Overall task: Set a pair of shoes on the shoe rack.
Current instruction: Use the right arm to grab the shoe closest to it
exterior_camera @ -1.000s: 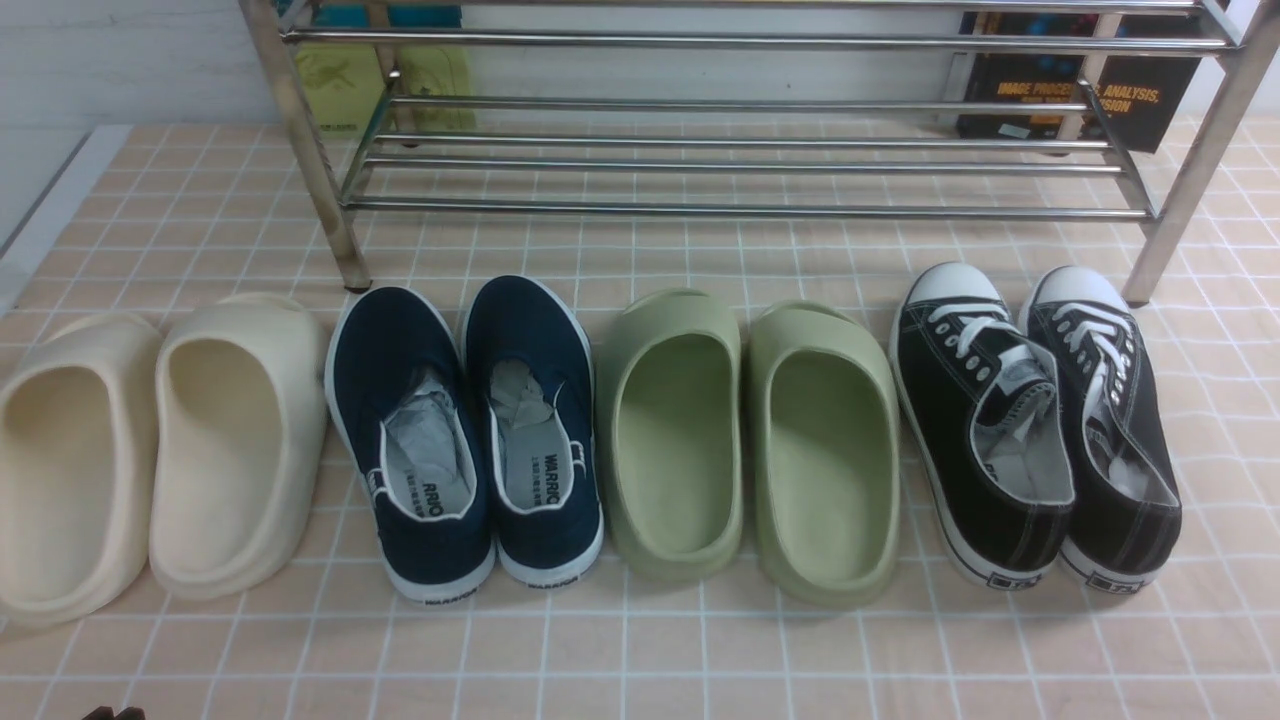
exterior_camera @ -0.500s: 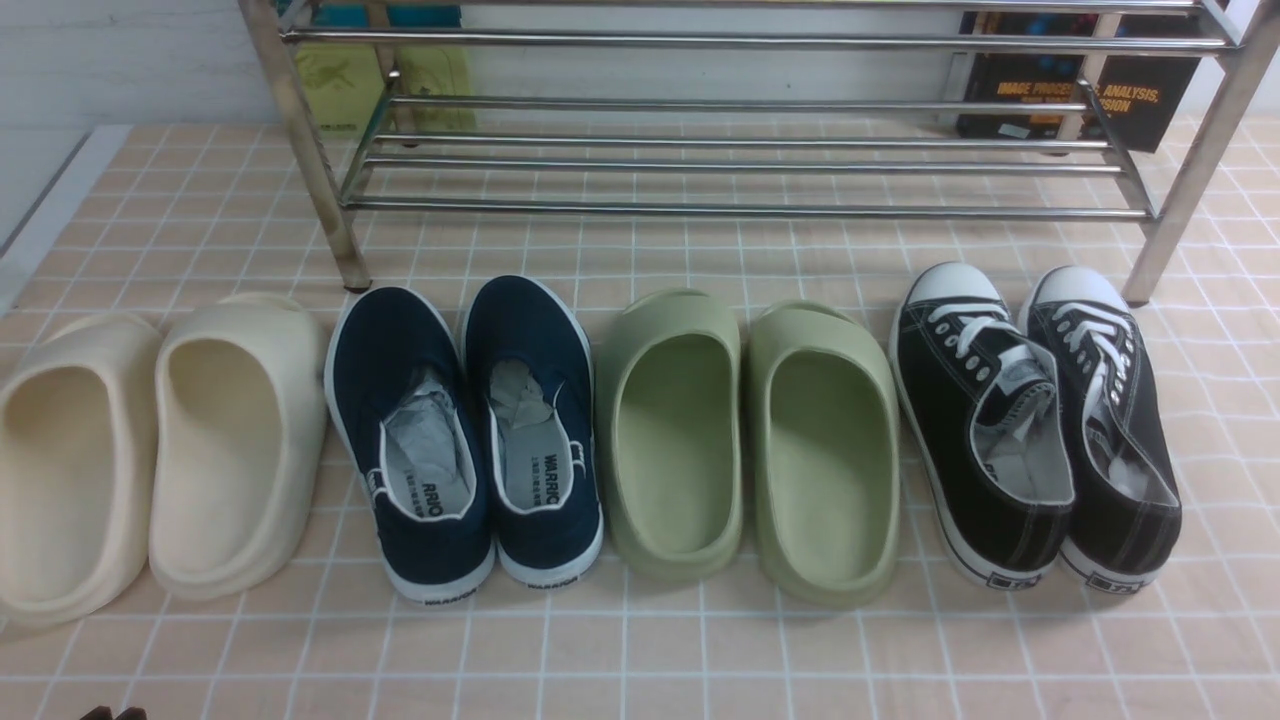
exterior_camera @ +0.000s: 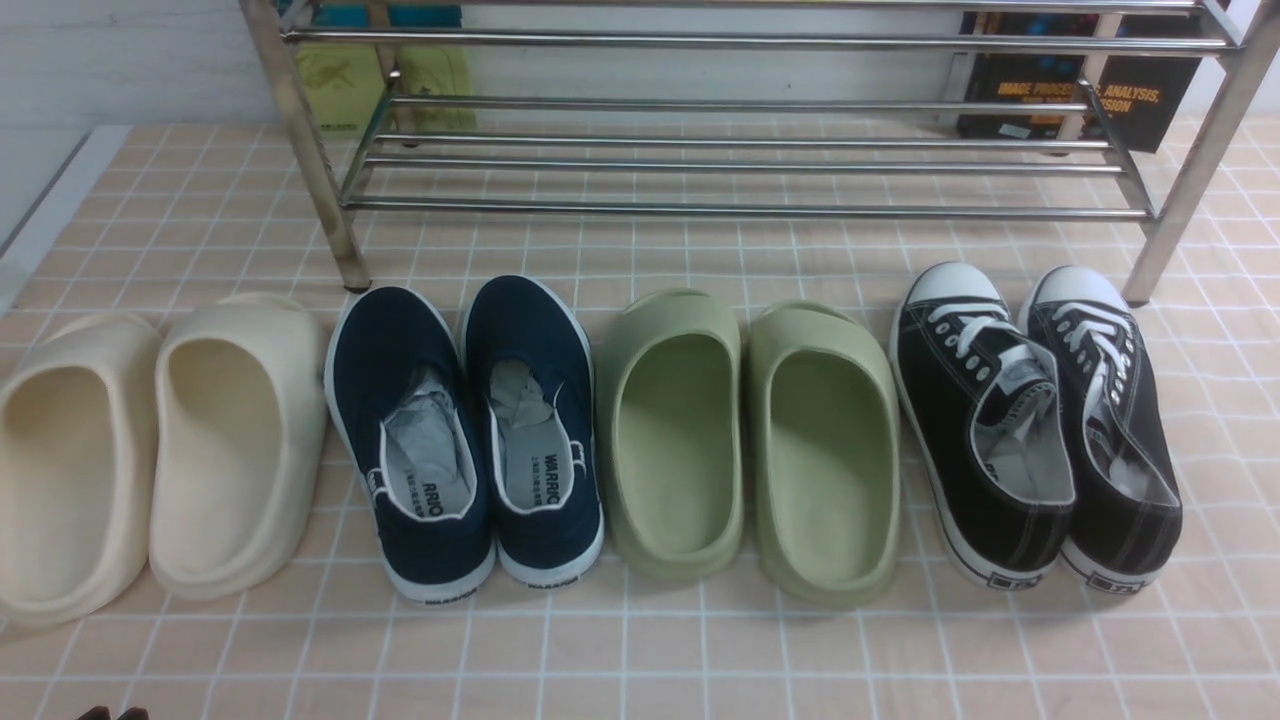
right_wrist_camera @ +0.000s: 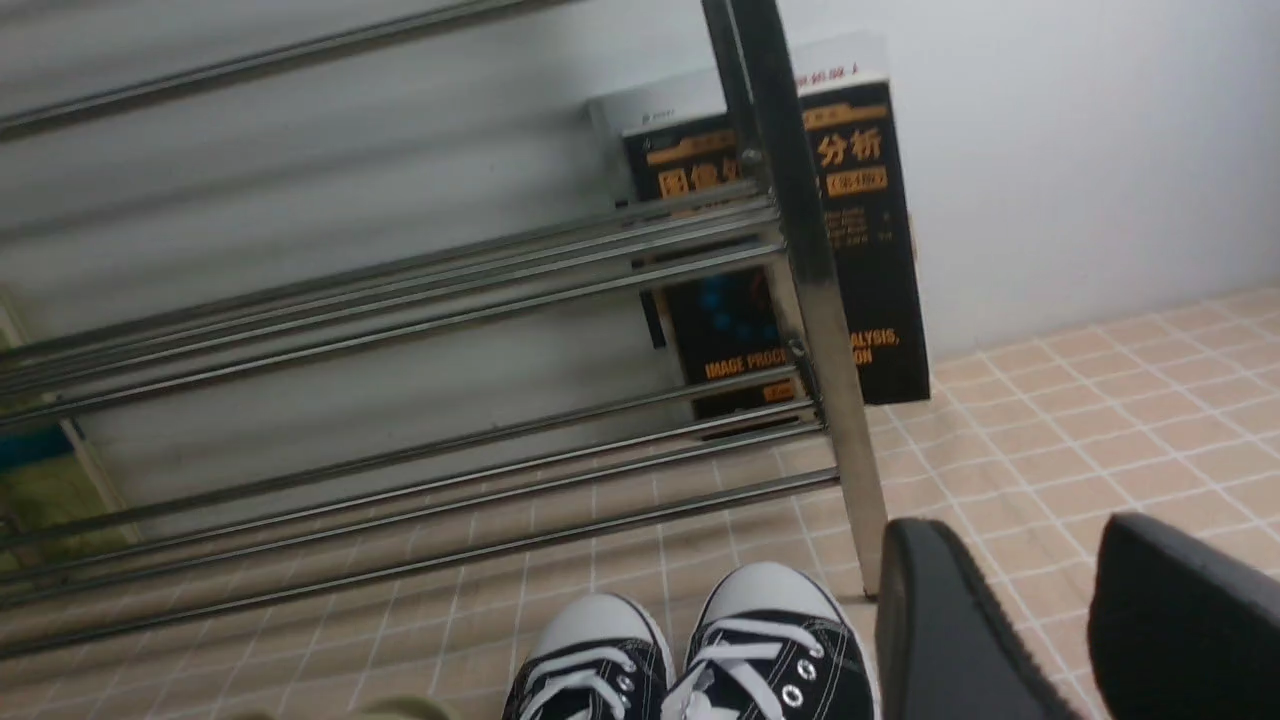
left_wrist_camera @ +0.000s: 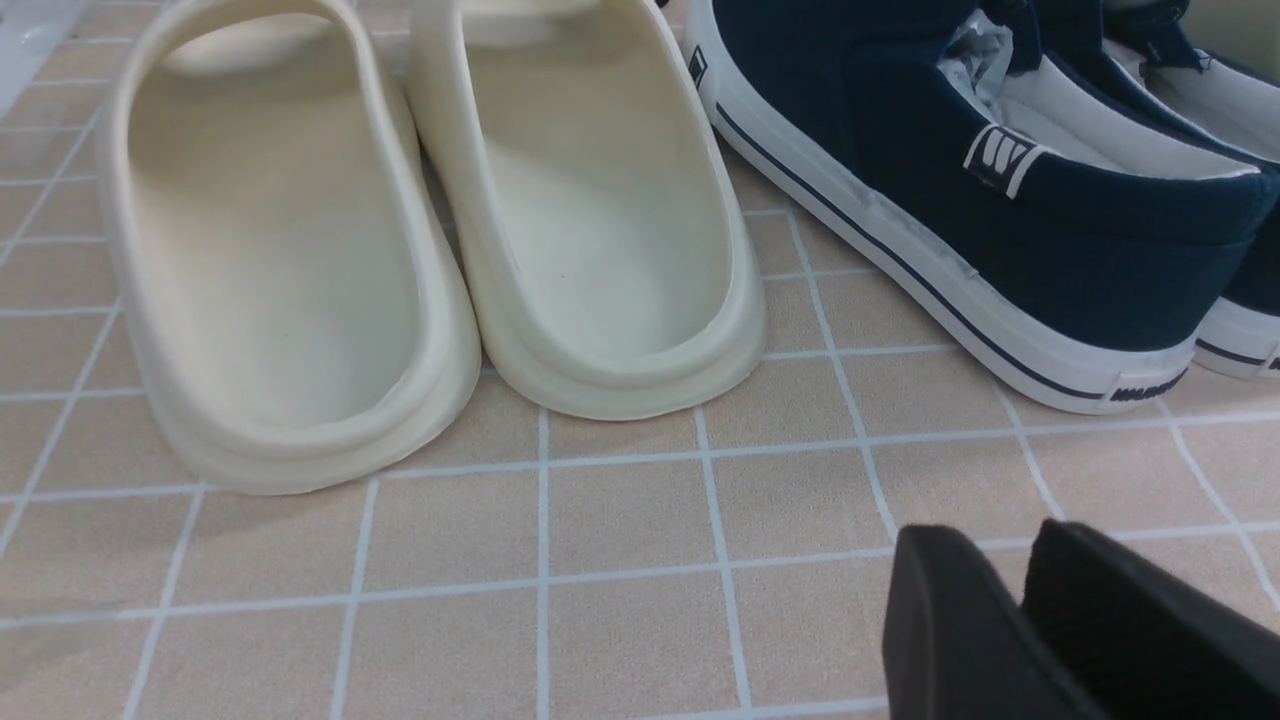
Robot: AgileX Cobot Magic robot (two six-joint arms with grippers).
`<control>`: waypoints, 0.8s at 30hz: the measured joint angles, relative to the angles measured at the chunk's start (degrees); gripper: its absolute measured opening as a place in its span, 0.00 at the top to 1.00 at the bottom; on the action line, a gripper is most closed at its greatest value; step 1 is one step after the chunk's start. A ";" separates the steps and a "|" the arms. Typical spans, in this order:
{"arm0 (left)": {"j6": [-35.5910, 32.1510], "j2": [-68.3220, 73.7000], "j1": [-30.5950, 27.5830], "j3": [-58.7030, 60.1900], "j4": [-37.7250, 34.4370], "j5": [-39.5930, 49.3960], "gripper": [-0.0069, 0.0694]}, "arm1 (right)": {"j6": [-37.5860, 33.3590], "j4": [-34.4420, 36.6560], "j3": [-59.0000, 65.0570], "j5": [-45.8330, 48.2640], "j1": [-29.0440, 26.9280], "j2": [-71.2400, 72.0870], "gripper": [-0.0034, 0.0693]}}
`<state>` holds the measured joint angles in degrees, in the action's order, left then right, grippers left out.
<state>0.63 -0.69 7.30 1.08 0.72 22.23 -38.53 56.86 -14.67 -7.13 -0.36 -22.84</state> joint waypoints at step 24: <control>0.00 0.00 0.00 0.00 0.00 0.00 0.67 | -7.50 -10.64 -29.05 42.80 -2.31 -50.12 0.62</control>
<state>0.63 -0.69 7.30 1.08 0.72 22.23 -46.04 46.22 -43.71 35.67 -2.68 -72.96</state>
